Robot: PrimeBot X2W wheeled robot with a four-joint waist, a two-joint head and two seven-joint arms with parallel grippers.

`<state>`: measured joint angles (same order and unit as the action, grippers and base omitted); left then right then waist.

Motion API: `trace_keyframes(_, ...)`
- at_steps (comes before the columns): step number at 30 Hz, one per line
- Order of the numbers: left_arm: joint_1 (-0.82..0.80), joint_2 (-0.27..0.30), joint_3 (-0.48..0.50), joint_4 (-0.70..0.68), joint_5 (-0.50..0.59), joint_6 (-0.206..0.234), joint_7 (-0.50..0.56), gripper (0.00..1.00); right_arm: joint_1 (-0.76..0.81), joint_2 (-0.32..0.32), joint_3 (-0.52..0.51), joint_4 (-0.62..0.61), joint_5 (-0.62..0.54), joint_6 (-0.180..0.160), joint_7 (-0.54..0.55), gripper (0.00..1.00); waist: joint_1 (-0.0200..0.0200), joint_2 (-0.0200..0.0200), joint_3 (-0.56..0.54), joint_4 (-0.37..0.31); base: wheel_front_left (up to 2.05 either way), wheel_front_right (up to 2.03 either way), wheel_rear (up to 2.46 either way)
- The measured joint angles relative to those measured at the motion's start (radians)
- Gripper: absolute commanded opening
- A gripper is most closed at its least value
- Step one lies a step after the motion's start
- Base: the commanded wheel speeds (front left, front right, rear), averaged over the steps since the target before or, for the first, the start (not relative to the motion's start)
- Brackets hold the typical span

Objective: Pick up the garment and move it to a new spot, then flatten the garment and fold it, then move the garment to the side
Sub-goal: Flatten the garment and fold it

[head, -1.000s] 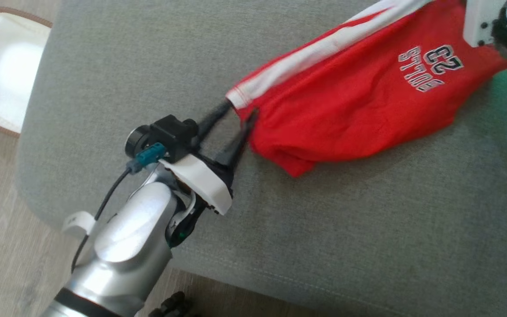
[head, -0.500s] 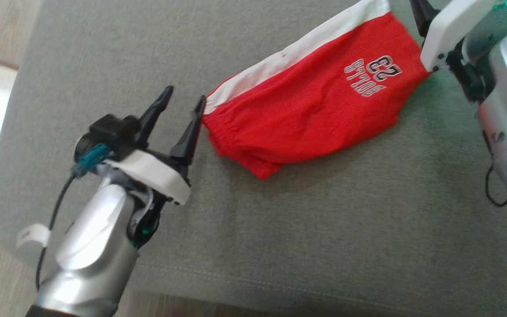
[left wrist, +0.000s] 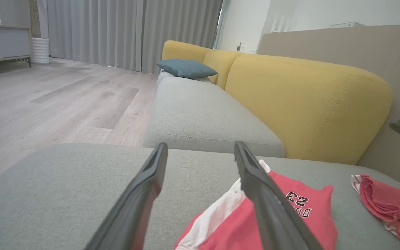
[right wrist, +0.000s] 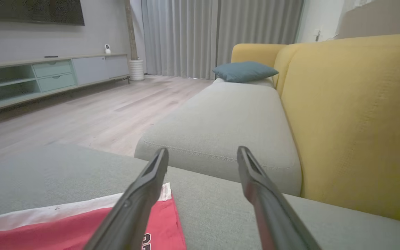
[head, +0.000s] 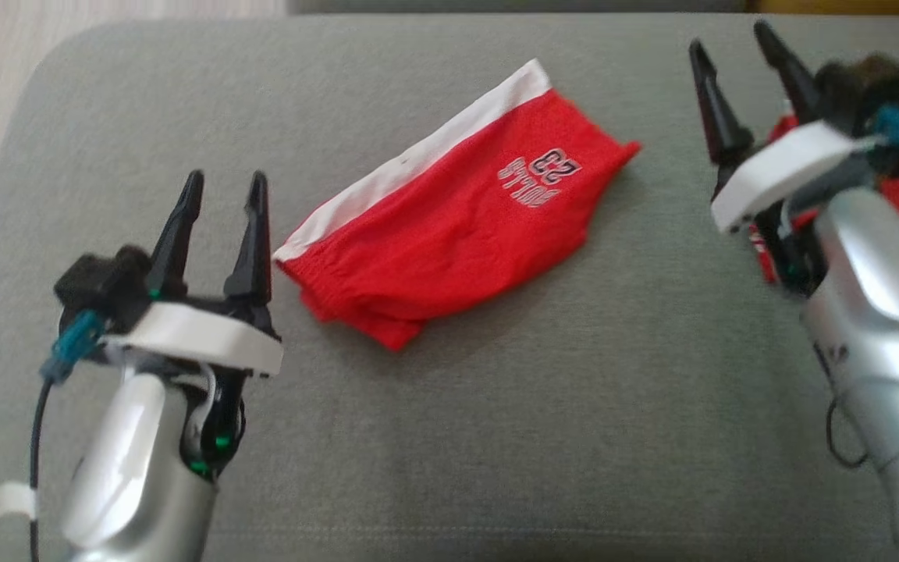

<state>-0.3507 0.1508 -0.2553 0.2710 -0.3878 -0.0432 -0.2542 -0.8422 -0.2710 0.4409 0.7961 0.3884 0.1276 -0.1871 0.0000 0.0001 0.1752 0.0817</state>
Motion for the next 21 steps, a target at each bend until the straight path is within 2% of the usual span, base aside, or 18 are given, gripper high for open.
trace_keyframes(7,0.096,-0.039,0.078,-0.047,0.057,0.008,0.000,1.00,0.195,0.031,-0.104,-0.085,-0.084,0.000,-0.043,1.00,0.0000,0.0000,-0.066,-0.069,0.00,0.00,0.00)
trace_keyframes(13,0.192,-0.064,0.118,-0.065,0.109,0.016,-0.002,1.00,0.389,0.111,-0.248,-0.176,-0.164,0.000,-0.052,1.00,0.0000,0.0000,-0.108,-0.111,0.00,0.00,0.00)
trace_keyframes(21,0.255,-0.091,0.136,-0.074,0.163,-0.001,-0.002,1.00,0.568,0.188,-0.352,-0.305,-0.268,0.000,-0.048,1.00,0.0000,0.0000,-0.131,-0.131,0.00,0.00,0.00)
